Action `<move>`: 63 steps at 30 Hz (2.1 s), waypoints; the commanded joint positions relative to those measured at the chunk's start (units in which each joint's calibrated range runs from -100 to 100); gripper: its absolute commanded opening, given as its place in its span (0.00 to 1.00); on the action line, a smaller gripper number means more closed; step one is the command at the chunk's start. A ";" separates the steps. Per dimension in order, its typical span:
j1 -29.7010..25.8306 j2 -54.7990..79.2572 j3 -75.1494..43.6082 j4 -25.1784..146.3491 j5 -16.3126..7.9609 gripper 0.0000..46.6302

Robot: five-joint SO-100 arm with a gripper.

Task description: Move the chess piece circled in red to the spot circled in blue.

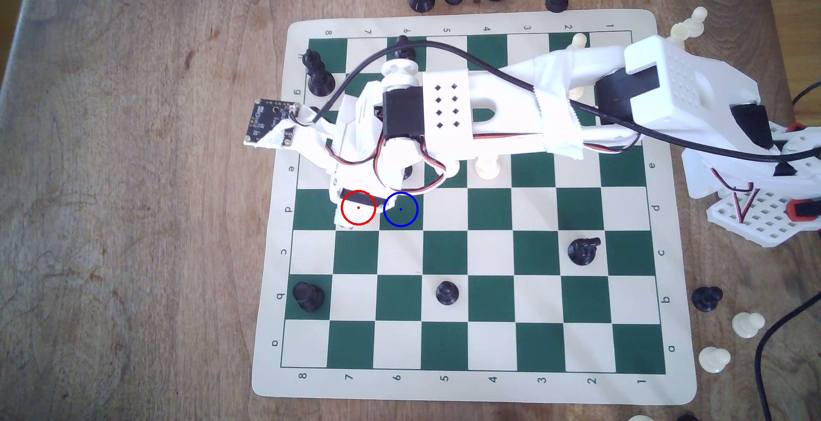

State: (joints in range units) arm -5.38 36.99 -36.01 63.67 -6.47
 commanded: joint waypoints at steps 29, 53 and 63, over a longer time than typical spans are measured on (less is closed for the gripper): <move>-1.46 -1.51 -10.40 4.39 -0.24 0.12; -3.65 -21.71 22.23 -1.18 1.32 0.13; -2.40 -22.05 22.96 -1.99 2.49 0.13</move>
State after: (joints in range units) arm -8.92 22.75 -12.16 62.39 -4.22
